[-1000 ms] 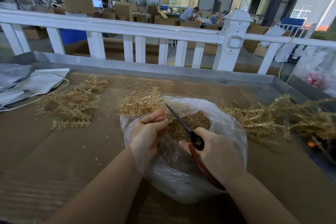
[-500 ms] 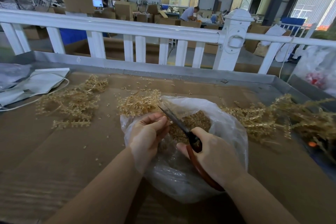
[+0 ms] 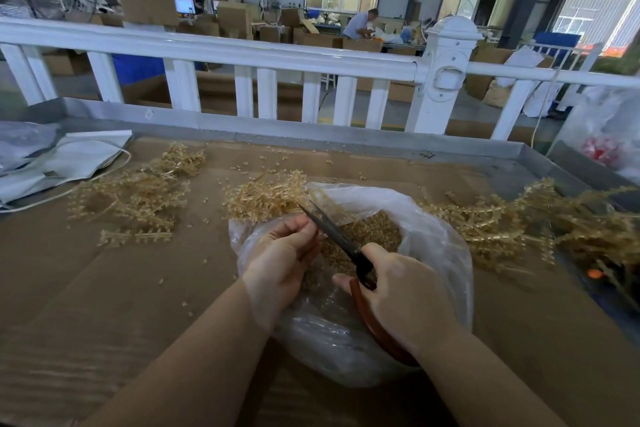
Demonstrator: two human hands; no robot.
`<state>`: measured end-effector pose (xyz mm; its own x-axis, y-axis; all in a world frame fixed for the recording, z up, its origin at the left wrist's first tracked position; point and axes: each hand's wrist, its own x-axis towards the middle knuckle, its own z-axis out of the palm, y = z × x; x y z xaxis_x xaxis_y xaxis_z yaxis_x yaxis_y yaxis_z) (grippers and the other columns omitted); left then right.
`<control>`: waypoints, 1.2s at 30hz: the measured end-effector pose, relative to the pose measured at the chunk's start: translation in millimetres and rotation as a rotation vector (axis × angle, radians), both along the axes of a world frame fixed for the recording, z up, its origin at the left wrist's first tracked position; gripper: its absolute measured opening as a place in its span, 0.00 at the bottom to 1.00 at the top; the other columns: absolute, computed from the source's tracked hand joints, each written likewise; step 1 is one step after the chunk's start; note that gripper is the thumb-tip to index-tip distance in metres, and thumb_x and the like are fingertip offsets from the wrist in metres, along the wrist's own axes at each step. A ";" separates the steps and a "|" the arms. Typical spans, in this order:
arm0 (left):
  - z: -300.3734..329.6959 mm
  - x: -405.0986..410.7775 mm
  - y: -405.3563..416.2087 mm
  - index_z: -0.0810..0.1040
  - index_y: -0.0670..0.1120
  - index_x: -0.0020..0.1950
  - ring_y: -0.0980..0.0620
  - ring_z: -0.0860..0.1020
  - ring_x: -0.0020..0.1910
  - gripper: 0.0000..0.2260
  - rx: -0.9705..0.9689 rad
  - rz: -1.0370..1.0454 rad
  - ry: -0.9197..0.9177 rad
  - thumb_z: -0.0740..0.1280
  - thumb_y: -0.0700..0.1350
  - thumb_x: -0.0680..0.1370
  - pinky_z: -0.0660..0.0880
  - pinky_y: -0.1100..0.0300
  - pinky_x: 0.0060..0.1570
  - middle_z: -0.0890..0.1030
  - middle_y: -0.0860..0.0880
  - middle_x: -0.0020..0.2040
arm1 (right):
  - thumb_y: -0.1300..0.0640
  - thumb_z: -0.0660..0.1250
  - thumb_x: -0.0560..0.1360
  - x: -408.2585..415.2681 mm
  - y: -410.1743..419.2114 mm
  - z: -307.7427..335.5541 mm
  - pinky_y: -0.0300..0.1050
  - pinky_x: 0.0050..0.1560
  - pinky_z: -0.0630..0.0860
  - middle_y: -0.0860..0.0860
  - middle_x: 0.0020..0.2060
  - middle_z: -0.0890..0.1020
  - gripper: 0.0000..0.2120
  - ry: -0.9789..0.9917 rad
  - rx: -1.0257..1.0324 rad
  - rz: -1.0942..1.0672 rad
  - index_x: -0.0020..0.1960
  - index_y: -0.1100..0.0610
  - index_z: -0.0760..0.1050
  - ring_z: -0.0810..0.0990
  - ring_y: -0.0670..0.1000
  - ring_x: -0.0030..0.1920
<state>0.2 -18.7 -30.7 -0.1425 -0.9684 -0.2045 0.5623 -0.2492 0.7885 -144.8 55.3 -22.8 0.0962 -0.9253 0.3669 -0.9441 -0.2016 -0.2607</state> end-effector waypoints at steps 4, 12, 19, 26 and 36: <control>-1.1 -1.0 -2.4 0.75 0.43 0.41 0.55 0.80 0.36 0.09 0.017 0.019 0.011 0.63 0.31 0.77 0.76 0.66 0.36 0.80 0.48 0.37 | 0.33 0.59 0.74 0.2 -1.4 1.1 0.34 0.29 0.60 0.44 0.29 0.72 0.16 0.008 -0.015 -0.003 0.42 0.45 0.64 0.71 0.45 0.31; -1.2 -1.8 -1.6 0.73 0.43 0.41 0.53 0.77 0.38 0.09 0.010 0.014 0.003 0.62 0.31 0.77 0.74 0.64 0.39 0.77 0.47 0.39 | 0.32 0.57 0.74 -0.5 -0.4 -0.5 0.41 0.36 0.72 0.44 0.31 0.74 0.17 -0.027 0.006 -0.004 0.44 0.46 0.68 0.77 0.47 0.34; -1.9 -1.0 -0.9 0.72 0.43 0.40 0.53 0.76 0.37 0.10 -0.013 0.000 -0.004 0.61 0.30 0.77 0.77 0.68 0.32 0.76 0.46 0.38 | 0.32 0.57 0.74 0.0 0.1 0.1 0.40 0.37 0.73 0.44 0.31 0.74 0.17 -0.065 0.047 0.004 0.41 0.46 0.66 0.77 0.46 0.35; -4.2 -1.8 -2.2 0.72 0.42 0.40 0.53 0.76 0.36 0.11 -0.035 0.003 -0.005 0.61 0.28 0.76 0.77 0.67 0.33 0.76 0.47 0.35 | 0.33 0.56 0.75 -1.8 -1.8 0.1 0.40 0.41 0.75 0.46 0.36 0.79 0.20 -0.065 0.077 -0.009 0.45 0.49 0.72 0.79 0.46 0.38; -3.3 0.6 -2.5 0.73 0.45 0.44 0.52 0.78 0.34 0.11 -0.058 -0.037 -0.014 0.60 0.29 0.76 0.74 0.61 0.37 0.78 0.47 0.35 | 0.33 0.61 0.73 0.8 -1.8 8.7 0.32 0.28 0.62 0.42 0.30 0.73 0.17 -0.111 0.104 -0.028 0.40 0.46 0.70 0.72 0.40 0.32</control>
